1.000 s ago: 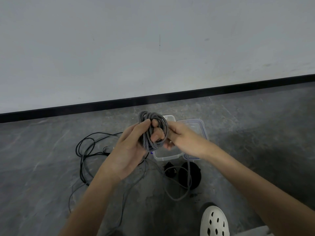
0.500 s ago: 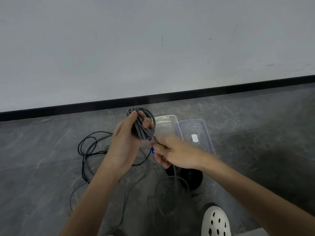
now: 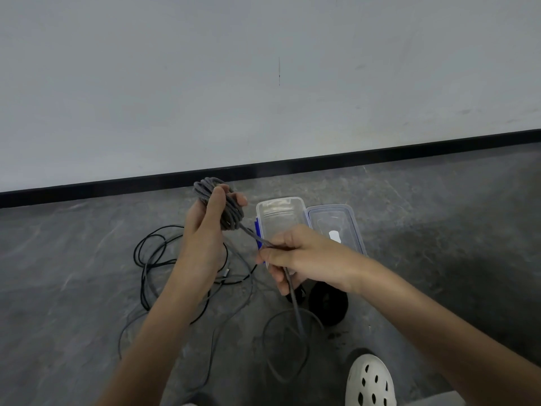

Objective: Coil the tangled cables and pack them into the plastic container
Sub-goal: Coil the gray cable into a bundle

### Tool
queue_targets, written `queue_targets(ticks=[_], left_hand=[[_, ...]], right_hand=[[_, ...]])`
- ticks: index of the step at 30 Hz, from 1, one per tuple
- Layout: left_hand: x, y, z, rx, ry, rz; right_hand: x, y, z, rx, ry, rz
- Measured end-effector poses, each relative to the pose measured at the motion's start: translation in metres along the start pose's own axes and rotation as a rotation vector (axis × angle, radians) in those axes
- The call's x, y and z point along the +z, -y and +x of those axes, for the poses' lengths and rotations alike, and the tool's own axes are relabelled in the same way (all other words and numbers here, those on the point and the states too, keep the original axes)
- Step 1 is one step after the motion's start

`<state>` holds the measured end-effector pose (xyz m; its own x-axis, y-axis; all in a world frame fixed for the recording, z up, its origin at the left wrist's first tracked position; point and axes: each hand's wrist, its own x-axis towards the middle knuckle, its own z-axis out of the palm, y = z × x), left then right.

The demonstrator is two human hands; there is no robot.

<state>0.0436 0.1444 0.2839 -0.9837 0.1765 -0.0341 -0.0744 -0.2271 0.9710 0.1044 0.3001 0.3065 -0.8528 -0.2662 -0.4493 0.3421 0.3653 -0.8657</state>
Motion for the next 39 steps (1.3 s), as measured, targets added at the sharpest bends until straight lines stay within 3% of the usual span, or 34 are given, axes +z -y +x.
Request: queue_targets(ticks=[3, 7, 13, 21, 25, 30, 35, 39], left_hand=[[-0.006, 0.001, 0.003, -0.009, -0.016, 0.061], [-0.006, 0.001, 0.001, 0.103, 0.02, 0.26], [-0.006, 0.001, -0.001, 0.144, 0.042, 0.503], [-0.006, 0.003, -0.003, 0.174, 0.073, 0.785], [-0.007, 0.003, -0.003, 0.081, 0.158, 0.811], [-0.002, 0.003, -0.007, -0.067, 0.295, 0.811], [0.002, -0.005, -0.014, -0.216, 0.481, 0.683], [0.008, -0.011, -0.019, -0.192, 0.675, 0.647]], right_hand=[[-0.001, 0.002, -0.004, 0.007, 0.022, 0.059], [0.0, 0.004, -0.008, 0.012, 0.081, 0.177], [0.0, 0.006, -0.015, -0.117, 0.044, 0.128], [0.008, 0.012, -0.024, -0.168, 0.117, 0.286], [0.001, 0.01, -0.024, -0.168, -0.036, 0.244], [-0.006, 0.008, -0.023, -0.259, -0.295, -0.084], [-0.012, 0.005, -0.021, -0.378, -0.366, -0.246], [-0.02, 0.001, -0.017, -0.504, -0.42, -0.332]])
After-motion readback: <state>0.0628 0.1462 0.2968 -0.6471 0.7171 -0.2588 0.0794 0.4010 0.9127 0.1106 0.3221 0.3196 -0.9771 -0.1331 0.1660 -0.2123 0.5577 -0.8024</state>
